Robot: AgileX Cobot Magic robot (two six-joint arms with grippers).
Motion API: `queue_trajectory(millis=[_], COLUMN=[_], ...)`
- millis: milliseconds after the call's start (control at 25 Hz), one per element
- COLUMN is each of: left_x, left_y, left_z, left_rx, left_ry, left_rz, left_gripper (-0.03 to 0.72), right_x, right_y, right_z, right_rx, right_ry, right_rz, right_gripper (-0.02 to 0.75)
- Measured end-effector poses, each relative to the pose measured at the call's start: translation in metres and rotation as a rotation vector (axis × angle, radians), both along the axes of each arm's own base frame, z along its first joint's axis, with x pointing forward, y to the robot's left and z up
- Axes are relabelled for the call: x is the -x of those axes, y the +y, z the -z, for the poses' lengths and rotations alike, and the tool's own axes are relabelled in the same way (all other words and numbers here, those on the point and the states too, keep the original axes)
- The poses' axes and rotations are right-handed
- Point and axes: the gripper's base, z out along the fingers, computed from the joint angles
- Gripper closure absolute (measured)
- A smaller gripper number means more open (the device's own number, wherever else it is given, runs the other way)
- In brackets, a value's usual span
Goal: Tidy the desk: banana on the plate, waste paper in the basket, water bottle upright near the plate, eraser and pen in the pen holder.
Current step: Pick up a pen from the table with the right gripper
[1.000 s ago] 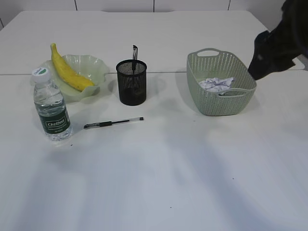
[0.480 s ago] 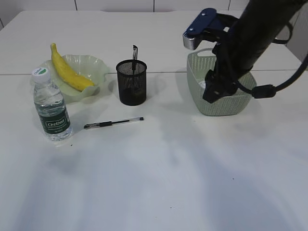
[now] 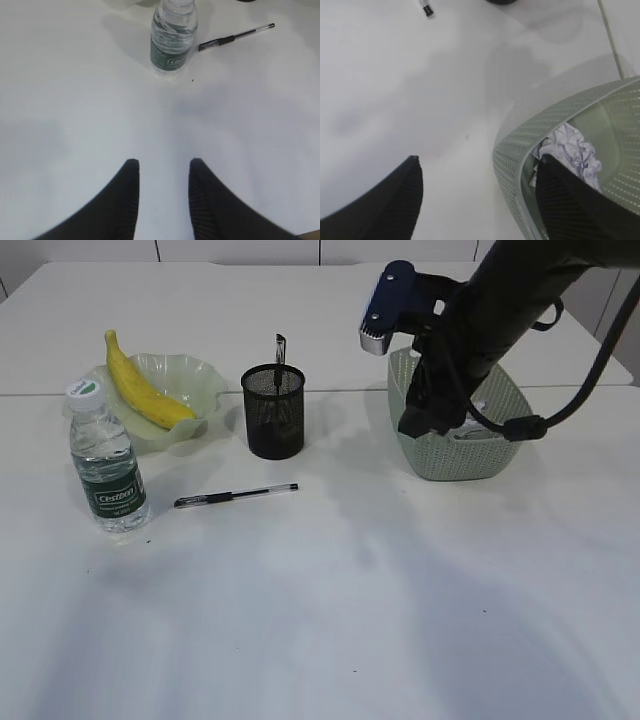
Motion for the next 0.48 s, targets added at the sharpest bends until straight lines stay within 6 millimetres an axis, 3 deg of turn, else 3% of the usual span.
queue_trajectory(millis=[240, 480], left_x=[0.0, 0.0], left_y=[0.0, 0.0], left_z=[0.0, 0.0], left_rx=[0.001, 0.001], left_ry=[0.002, 0.006], left_rz=[0.0, 0.001], left_gripper=[0.45, 0.45], right_x=[-0.001, -0.003], right_y=[0.003, 0.022], right_z=[-0.001, -0.009], right_rx=[-0.03, -0.165], right_ry=[-0.018, -0.12], right_rz=[-0.016, -0.222], right_gripper=[0.216, 0.216])
